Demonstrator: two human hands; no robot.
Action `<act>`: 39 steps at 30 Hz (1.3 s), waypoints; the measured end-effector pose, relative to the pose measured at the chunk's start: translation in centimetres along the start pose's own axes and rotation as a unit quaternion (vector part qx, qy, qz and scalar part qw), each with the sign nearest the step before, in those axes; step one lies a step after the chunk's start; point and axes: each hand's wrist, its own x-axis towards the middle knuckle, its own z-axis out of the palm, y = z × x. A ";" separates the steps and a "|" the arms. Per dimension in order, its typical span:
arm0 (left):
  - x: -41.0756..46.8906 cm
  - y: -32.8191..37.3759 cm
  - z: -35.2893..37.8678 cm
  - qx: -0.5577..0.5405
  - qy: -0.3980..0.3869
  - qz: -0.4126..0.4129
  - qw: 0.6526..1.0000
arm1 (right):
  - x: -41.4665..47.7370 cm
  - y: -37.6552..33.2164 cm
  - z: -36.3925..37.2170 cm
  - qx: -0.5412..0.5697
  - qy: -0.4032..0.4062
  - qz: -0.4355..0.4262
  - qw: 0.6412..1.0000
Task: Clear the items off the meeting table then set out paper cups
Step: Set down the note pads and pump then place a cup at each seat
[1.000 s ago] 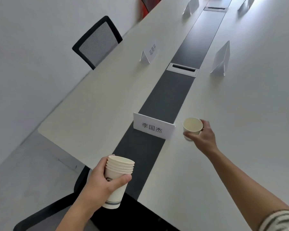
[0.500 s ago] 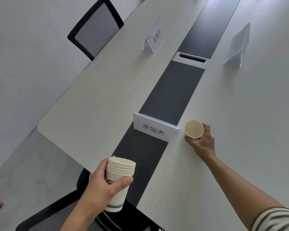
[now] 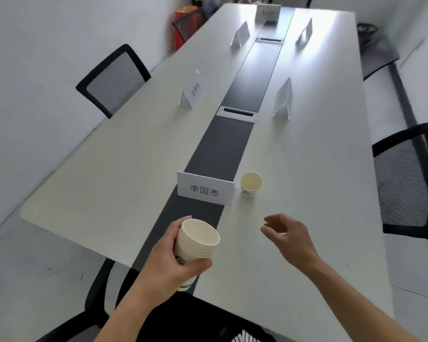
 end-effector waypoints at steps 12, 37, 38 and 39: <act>-6.0 4.3 11.5 0.136 -0.192 0.199 0.951 | -17.6 0.5 -7.0 0.200 0.018 0.039 0.979; -7.5 16.8 50.8 0.235 -0.349 0.330 0.845 | -25.9 25.5 -38.0 0.265 0.229 0.134 0.927; -6.5 17.4 51.9 0.232 -0.351 0.326 0.846 | -24.9 26.0 -39.1 0.281 0.227 0.134 0.923; -5.4 18.0 53.1 0.229 -0.355 0.323 0.847 | -23.9 26.6 -40.3 0.301 0.224 0.134 0.917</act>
